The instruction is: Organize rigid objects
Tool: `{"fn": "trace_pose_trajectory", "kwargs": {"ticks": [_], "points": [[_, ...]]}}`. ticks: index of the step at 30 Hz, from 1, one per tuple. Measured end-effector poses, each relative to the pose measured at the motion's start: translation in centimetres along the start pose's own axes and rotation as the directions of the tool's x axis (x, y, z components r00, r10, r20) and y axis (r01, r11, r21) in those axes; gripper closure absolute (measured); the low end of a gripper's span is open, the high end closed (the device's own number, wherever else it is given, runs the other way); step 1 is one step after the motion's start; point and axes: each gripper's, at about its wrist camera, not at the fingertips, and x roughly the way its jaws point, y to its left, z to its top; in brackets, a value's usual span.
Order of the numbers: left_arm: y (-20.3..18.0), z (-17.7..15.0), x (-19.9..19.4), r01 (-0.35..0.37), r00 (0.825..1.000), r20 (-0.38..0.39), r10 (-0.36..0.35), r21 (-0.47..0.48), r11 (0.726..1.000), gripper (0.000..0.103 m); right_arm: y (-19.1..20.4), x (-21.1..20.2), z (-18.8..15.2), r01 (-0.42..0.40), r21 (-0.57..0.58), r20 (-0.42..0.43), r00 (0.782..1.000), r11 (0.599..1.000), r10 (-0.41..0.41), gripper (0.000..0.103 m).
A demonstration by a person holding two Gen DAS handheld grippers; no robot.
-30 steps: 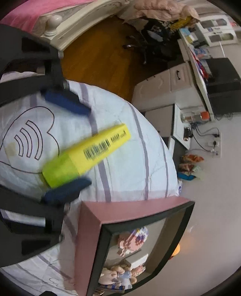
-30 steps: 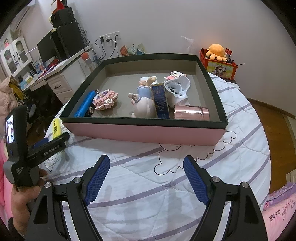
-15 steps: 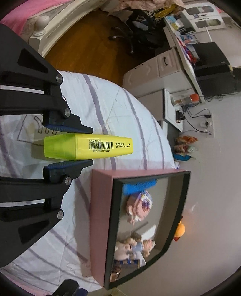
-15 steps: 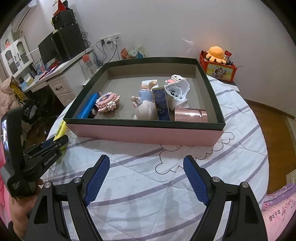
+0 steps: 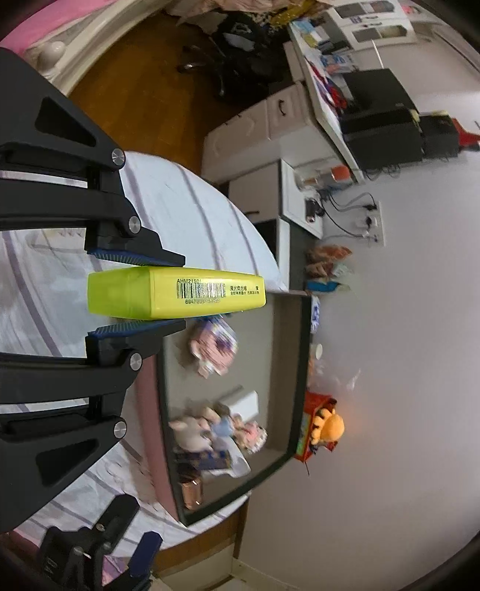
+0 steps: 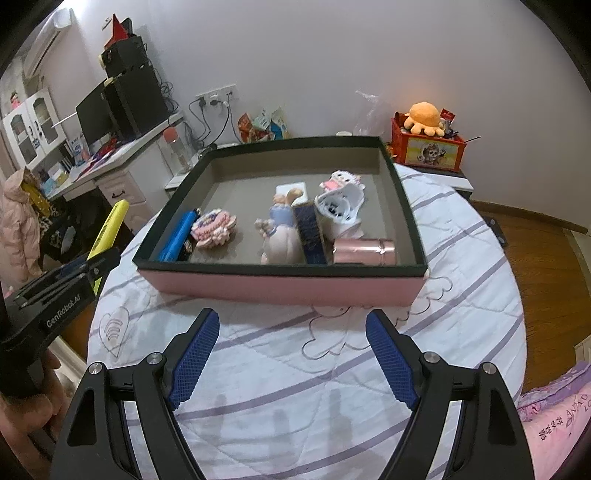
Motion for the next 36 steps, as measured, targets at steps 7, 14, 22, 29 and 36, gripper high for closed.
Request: {"fn": "trace_pose_trajectory", "kwargs": {"ticks": [7, 14, 22, 29, 36], "points": [[-2.9, 3.1, 2.9, 0.060, 0.998, -0.004, -0.060, 0.030, 0.998, 0.076, -1.8, 0.2, 1.4, 0.033, 0.038, 0.022, 0.999, 0.999, -0.034, 0.020], [-5.0, 4.1, 8.4, 0.110, 0.990, -0.097, -0.106, 0.041, 0.993, 0.076, -3.9, 1.7, 2.1, 0.064, 0.074, 0.004, 0.998, 0.995, -0.065, 0.020], [-6.1, 3.1, 10.5, 0.100, 0.984, -0.156, -0.088, 0.069, 0.993, 0.030, -4.8, 2.9, 2.5, 0.075, 0.090, -0.019, 0.997, 0.993, -0.073, 0.020], [-5.9, 3.6, 7.4, 0.080, 0.995, -0.067, -0.075, 0.082, 0.993, 0.000, -4.3, 1.7, 2.4, 0.072, 0.085, 0.003, 0.997, 0.994, -0.073, 0.020], [-5.0, 3.3, 1.8, 0.104, 0.995, 0.008, -0.104, 0.065, 0.993, 0.000, -3.5, -1.8, 1.9, 0.075, 0.084, 0.071, 0.994, 0.994, -0.081, 0.020]]}}
